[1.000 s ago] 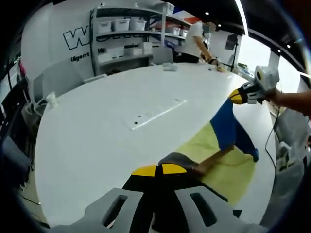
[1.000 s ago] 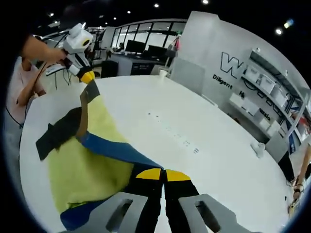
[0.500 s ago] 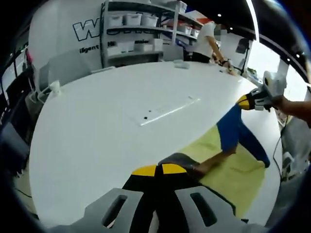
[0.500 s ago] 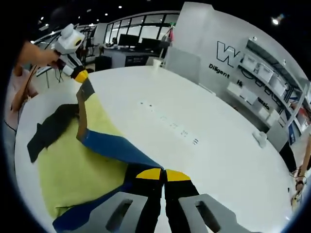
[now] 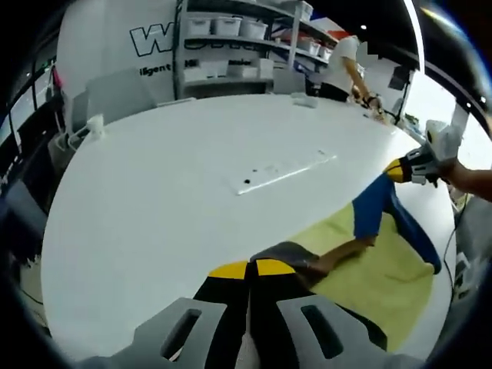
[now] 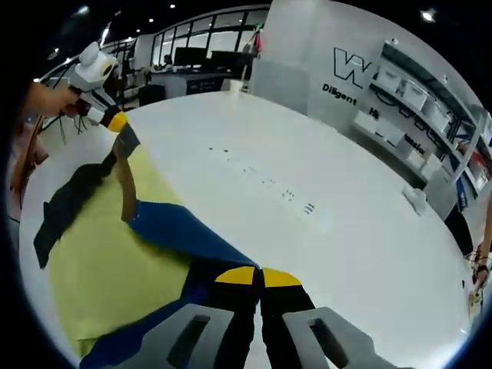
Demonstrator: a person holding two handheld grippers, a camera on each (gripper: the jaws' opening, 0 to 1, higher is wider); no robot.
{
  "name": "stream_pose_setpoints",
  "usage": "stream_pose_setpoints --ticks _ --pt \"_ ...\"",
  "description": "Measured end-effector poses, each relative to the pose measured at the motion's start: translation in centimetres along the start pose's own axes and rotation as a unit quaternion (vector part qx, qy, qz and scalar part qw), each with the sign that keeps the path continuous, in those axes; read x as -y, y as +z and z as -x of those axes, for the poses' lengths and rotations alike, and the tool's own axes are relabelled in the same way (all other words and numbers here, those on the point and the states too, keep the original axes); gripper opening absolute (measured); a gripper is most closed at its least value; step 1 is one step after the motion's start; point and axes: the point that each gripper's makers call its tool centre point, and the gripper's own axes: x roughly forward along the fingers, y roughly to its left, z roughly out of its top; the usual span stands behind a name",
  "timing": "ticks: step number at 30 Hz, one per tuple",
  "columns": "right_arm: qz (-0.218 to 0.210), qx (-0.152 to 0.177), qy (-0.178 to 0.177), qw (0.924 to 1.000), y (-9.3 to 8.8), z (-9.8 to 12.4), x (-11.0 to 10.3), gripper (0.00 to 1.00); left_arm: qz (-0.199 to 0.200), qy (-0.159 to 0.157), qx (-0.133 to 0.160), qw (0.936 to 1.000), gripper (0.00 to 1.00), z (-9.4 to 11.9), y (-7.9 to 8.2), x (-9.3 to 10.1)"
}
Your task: Fold the garment on the visible template until the final outline fits inside the template.
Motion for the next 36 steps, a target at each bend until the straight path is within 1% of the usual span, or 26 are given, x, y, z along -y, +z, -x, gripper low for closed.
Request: stream_pose_setpoints --ticks 2,5,9,11,13,15,16,17,18,19,21,23,24,27,28,29,30,31,32,35,36 --pt "-0.002 -0.004 0.000 1.0000 -0.3 -0.4 0.2 0.00 -0.001 0.001 -0.002 1.0000 0.05 -0.4 -0.1 0.0" --pt "-0.009 -0.011 0.000 0.9999 -0.8 -0.8 0.3 0.00 -0.019 0.004 -0.004 0.9998 0.05 -0.9 -0.4 -0.1" --pt "-0.007 -0.021 -0.003 0.9997 -1.6 -1.6 0.4 0.00 -0.019 0.007 -0.003 0.9998 0.06 -1.2 -0.4 -0.2" --pt "-0.015 -0.024 -0.005 0.9996 -1.8 -1.8 0.5 0.00 -0.021 0.009 -0.003 0.9997 0.06 -1.4 -0.5 -0.3" --pt "-0.027 -0.022 -0.007 0.9994 -1.8 -1.9 0.5 0.00 -0.038 0.012 -0.001 0.9992 0.06 -1.6 -0.5 -0.3" --pt "-0.025 -0.022 -0.008 0.9994 -1.8 -2.0 0.4 0.00 -0.049 0.011 -0.001 0.9987 0.06 -1.8 -0.6 -0.4" --pt "-0.017 -0.023 -0.008 0.9996 -1.8 -2.1 0.3 0.00 -0.052 0.012 0.000 0.9986 0.06 -1.8 -0.5 -0.3" --pt "-0.006 -0.023 -0.008 0.9997 -1.9 -2.1 0.3 0.00 -0.064 0.014 0.004 0.9979 0.06 -1.8 -0.4 -0.4" --pt "0.014 -0.015 -0.007 0.9998 -1.5 -2.1 0.1 0.00 -0.074 0.015 0.008 0.9971 0.07 -1.8 -0.2 -0.4" --pt "0.022 -0.007 -0.005 0.9997 -1.3 -2.1 -0.1 0.00 -0.087 0.015 0.011 0.9960 0.08 -1.8 -0.1 -0.2" --pt "0.034 0.000 0.003 0.9994 -1.1 -2.1 -0.7 0.05 -0.109 0.010 0.012 0.9939 0.12 -1.9 0.0 0.1" --pt "0.052 0.005 0.006 0.9986 -0.8 -2.1 -1.1 0.12 -0.121 0.008 0.012 0.9926 0.16 -2.1 0.0 0.3" --pt "0.076 0.016 0.016 0.9969 -0.4 -2.1 -1.6 0.14 -0.129 0.006 0.012 0.9916 0.18 -2.1 0.0 0.4" --pt "0.116 0.015 0.045 0.9922 -0.5 -2.3 -2.9 0.19 -0.166 -0.003 0.010 0.9860 0.22 -2.2 -0.2 0.9" --pt "0.140 0.019 0.049 0.9888 -0.4 -2.4 -3.2 0.21 -0.190 -0.007 0.006 0.9818 0.23 -2.3 -0.4 1.1" --pt "0.150 0.019 0.053 0.9870 -0.5 -2.5 -3.4 0.22 -0.201 -0.010 0.004 0.9796 0.24 -2.4 -0.5 1.2" --pt "0.164 0.017 0.056 0.9848 -0.5 -2.5 -3.7 0.22 -0.209 -0.012 0.002 0.9779 0.25 -2.4 -0.7 1.4" --pt "0.176 0.019 0.059 0.9824 -0.3 -2.5 -3.9 0.22 -0.209 -0.012 0.002 0.9778 0.25 -2.5 -0.7 1.5" --pt "0.177 0.024 0.063 0.9819 -0.2 -2.5 -4.3 0.22 -0.211 -0.012 0.003 0.9773 0.25 -2.5 -0.7 1.6" --pt "0.209 0.031 0.079 0.9741 0.3 -2.6 -5.4 0.22 -0.241 -0.017 0.000 0.9703 0.25 -2.5 -0.8 1.9" --pt "0.218 0.032 0.076 0.9724 0.4 -2.7 -5.3 0.22 -0.245 -0.018 0.000 0.9695 0.25 -2.5 -0.8 1.9"
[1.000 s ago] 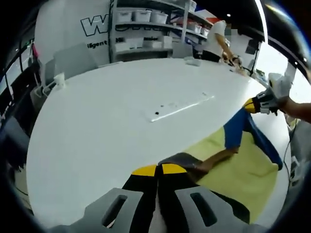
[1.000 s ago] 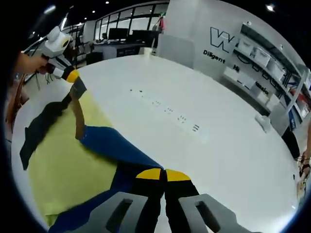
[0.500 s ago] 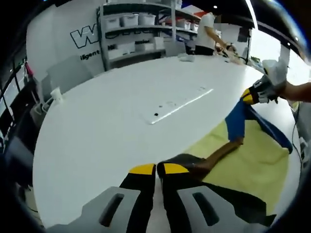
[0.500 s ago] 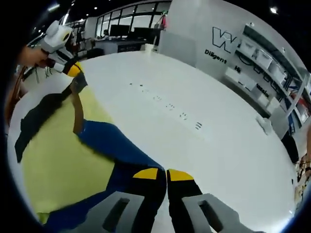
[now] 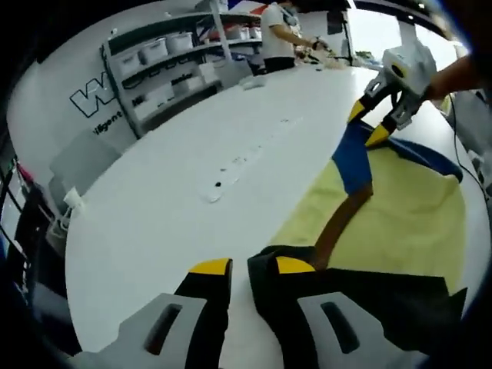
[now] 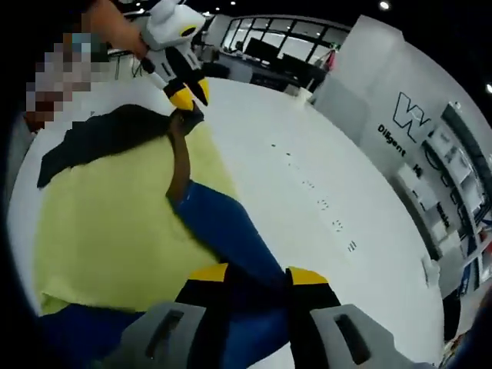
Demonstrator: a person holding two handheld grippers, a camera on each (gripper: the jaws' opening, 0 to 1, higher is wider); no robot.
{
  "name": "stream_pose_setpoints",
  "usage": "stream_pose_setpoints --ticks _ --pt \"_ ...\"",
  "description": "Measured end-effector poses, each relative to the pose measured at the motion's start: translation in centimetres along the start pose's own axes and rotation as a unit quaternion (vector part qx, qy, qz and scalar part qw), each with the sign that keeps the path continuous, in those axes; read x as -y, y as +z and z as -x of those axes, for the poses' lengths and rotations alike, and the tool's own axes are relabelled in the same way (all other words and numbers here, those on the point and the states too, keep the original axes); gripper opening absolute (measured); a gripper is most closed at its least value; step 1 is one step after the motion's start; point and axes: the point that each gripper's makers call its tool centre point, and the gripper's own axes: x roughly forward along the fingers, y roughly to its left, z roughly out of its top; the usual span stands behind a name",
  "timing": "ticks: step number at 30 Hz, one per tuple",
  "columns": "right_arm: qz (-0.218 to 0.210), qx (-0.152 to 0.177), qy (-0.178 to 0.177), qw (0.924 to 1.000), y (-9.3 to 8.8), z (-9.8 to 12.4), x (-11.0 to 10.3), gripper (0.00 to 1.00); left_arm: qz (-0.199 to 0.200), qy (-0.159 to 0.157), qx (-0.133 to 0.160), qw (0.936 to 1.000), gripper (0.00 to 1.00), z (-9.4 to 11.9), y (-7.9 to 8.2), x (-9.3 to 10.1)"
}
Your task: Fold the garment on the visible template until the final outline fits inside the template.
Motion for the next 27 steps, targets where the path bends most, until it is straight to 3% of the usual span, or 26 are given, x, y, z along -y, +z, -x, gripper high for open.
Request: stream_pose_setpoints --ticks 5,12,16,20,22,25,27 --pt "0.018 0.008 0.015 0.9997 0.7 -0.4 -0.6 0.20 -0.010 -0.005 -0.003 0.9999 0.25 0.2 -0.3 0.0" --pt "0.069 0.004 0.033 0.9970 0.9 -0.9 -1.5 0.15 -0.109 -0.022 -0.011 0.9938 0.24 0.3 -0.6 0.7" --pt "0.101 0.002 0.041 0.9940 1.1 -1.2 -2.0 0.11 -0.139 -0.026 -0.006 0.9900 0.23 0.4 -0.4 1.2" --pt "0.118 0.004 0.037 0.9923 1.6 -1.3 -2.0 0.00 -0.165 -0.035 0.000 0.9857 0.22 0.4 0.0 1.7" --pt "0.110 0.008 0.035 0.9932 2.0 -1.3 -1.9 0.00 -0.169 -0.037 0.002 0.9849 0.20 0.4 0.2 1.8" --pt "0.053 0.022 0.023 0.9981 2.6 -1.1 -1.1 0.00 -0.157 -0.038 0.009 0.9868 0.09 0.5 0.8 1.6" --pt "0.021 0.028 0.010 0.9993 2.9 -0.9 -0.1 0.00 -0.101 -0.035 0.015 0.9942 0.08 0.5 1.2 1.3"
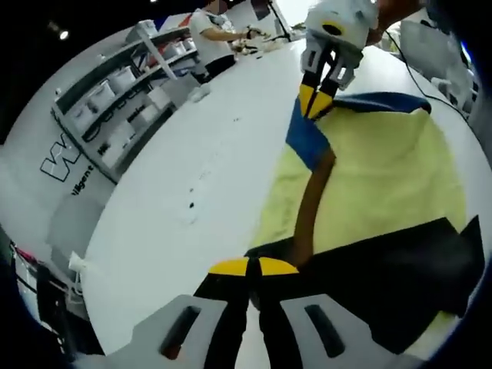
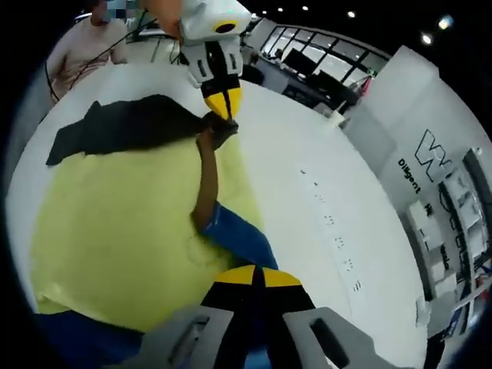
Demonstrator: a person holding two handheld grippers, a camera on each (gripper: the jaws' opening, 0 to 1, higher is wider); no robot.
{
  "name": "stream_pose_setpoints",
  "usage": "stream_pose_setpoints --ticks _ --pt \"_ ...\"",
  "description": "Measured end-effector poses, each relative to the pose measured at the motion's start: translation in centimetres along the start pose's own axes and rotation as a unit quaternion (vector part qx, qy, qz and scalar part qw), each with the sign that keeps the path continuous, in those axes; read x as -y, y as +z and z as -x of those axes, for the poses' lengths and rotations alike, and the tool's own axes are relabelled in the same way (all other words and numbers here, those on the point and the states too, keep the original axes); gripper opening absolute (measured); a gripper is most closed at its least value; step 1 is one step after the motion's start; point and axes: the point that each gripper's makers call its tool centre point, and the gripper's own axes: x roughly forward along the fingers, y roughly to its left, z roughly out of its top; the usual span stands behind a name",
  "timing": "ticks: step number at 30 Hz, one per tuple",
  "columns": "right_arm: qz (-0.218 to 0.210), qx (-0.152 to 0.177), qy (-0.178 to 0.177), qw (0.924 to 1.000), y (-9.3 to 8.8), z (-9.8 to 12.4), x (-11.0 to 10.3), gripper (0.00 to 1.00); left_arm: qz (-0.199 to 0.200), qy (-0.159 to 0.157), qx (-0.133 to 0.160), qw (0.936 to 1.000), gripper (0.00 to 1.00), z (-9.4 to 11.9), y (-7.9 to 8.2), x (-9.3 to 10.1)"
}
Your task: Fold the garment on the visible template until the final outline fits inside the template.
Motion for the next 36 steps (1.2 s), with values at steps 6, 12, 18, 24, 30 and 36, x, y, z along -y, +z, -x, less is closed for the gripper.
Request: stream_pose_setpoints --ticks 6,12,18,24,30,36 --pt "-0.077 0.010 -0.018 0.9968 0.4 0.3 1.9 0.00 0.030 0.008 -0.006 0.9995 0.08 0.0 -0.4 -1.2" --pt "-0.148 0.005 -0.029 0.9885 0.4 -0.1 2.7 0.00 0.078 0.032 -0.007 0.9964 0.08 -0.3 -0.7 -2.7" --pt "-0.188 -0.020 -0.034 0.9814 -0.8 -1.1 3.0 0.00 0.116 0.055 -0.013 0.9917 0.08 -0.7 -1.4 -3.9" --pt "-0.230 -0.039 -0.039 0.9717 -2.2 -1.9 3.3 0.00 0.156 0.067 -0.010 0.9854 0.08 -0.9 -1.8 -4.7" --pt "-0.225 -0.052 -0.050 0.9718 -2.7 -1.9 3.7 0.00 0.160 0.072 -0.008 0.9844 0.10 -1.0 -1.8 -4.9" --pt "-0.238 -0.059 -0.057 0.9678 -3.5 -1.6 4.1 0.05 0.174 0.082 -0.012 0.9813 0.14 -1.1 -2.3 -5.5"
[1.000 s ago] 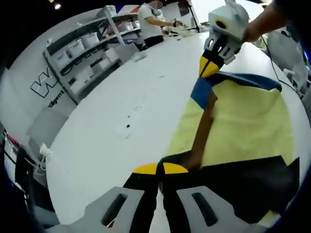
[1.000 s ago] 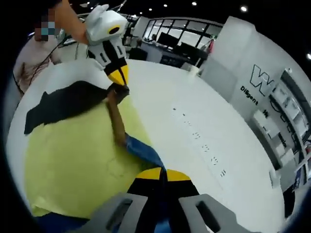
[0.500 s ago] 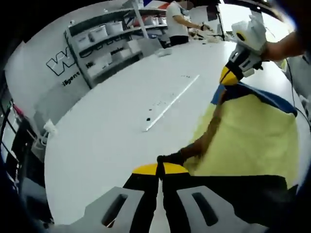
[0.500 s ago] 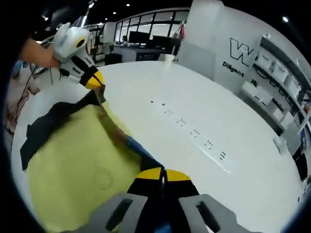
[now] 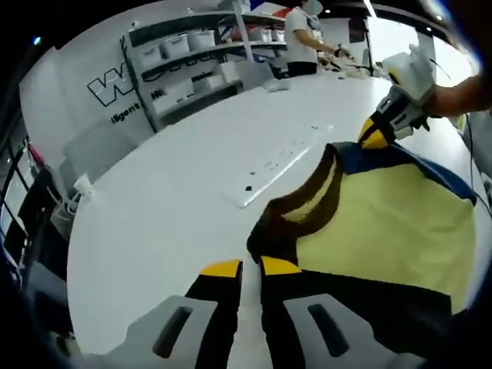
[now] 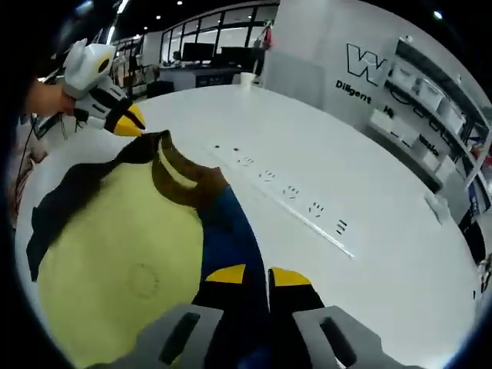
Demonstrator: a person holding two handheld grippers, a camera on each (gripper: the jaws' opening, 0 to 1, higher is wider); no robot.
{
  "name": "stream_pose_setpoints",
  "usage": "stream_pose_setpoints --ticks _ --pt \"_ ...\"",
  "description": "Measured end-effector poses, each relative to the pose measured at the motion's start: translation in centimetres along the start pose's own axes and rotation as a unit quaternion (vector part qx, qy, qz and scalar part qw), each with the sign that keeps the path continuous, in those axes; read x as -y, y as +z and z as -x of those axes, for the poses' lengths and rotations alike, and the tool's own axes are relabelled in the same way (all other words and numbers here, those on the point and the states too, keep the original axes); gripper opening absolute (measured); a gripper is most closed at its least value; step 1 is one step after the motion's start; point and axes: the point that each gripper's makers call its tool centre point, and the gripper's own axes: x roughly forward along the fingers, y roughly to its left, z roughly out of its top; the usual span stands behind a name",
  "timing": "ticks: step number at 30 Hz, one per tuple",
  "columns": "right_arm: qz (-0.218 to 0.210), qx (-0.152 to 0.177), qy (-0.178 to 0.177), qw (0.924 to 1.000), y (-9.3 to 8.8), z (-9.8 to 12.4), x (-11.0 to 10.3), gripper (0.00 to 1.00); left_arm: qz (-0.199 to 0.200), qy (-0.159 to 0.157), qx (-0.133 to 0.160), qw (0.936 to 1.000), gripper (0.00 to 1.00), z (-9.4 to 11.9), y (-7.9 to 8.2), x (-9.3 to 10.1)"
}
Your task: Fold the garment on the visible template until the final outline fits inside the template.
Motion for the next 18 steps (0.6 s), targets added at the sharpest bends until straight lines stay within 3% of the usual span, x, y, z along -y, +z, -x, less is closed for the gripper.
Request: stream_pose_setpoints --ticks 7,18 --pt "0.012 0.010 0.002 0.9999 0.2 0.7 -0.4 0.08 -0.003 -0.003 0.000 1.0000 0.15 0.4 0.0 0.2" --pt "0.008 0.060 0.014 0.9980 2.5 3.1 -1.7 0.24 -0.006 -0.016 0.026 0.9995 0.20 2.4 1.4 1.5"
